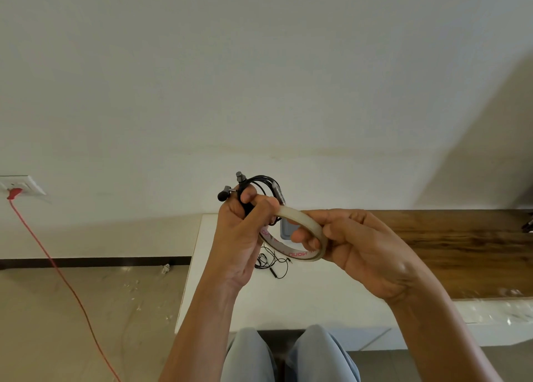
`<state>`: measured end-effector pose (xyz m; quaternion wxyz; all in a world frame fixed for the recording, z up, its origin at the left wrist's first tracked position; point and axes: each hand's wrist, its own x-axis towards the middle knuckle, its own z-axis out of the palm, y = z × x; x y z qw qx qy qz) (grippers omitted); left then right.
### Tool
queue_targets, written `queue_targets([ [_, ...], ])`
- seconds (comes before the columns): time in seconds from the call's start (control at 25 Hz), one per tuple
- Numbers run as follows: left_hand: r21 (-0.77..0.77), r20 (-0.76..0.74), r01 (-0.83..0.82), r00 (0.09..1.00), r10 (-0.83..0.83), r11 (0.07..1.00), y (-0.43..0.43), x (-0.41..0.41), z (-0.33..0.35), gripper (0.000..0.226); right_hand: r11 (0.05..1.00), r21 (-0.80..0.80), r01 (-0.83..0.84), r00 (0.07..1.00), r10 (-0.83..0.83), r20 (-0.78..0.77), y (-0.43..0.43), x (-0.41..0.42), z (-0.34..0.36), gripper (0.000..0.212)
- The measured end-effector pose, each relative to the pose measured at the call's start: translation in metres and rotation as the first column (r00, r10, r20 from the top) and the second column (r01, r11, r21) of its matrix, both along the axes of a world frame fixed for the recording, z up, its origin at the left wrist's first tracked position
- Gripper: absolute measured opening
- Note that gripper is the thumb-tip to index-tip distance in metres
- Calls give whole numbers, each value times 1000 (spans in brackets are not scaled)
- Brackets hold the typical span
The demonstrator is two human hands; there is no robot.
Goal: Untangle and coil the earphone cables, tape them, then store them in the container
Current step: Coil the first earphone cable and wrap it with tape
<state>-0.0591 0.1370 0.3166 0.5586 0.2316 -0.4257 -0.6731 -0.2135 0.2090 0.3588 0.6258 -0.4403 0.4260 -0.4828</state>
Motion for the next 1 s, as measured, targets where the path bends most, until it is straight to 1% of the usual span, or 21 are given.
queue_targets([
  [0.08,6,-14,5,1000,-5,1000,-1,0,0,32,1000,17,21,1000,-21,13,-1,1,2,32],
  [0.24,20,-36,-9,999,9,1000,-2,-1,-2,35,1000,11,28,999,-28,-22,-3,4,0,32],
  [0.36,24,-47,-12,999,13,1000,-3,0,-3,35,999,13,40,999,-40,-12,-2,4,-3,42],
  [0.44,24,-51,-16,999,18,1000,-4,-1,-3,34,1000,8,12,1000,-12,27,-3,4,-1,35],
  [0.52,31,-48,-27,998,29,999,-4,-3,-2,29,1000,14,24,998,-25,53,-4,5,-1,31],
  [0.6,31,-54,-31,998,32,999,-4,-4,-3,32,999,13,42,998,-43,40,-5,4,-2,30],
  [0.8,35,-59,-26,998,28,999,-6,-1,-3,35,1000,15,6,1000,-6,-23,-7,4,-3,36],
  [0.92,32,-73,-13,997,15,999,-6,-2,-5,34,1000,19,-19,999,19,29,-6,3,-1,38],
  [1.0,34,-83,-6,996,9,999,-7,-2,-5,34,1000,16,-13,999,12,53,-6,5,-1,34],
])
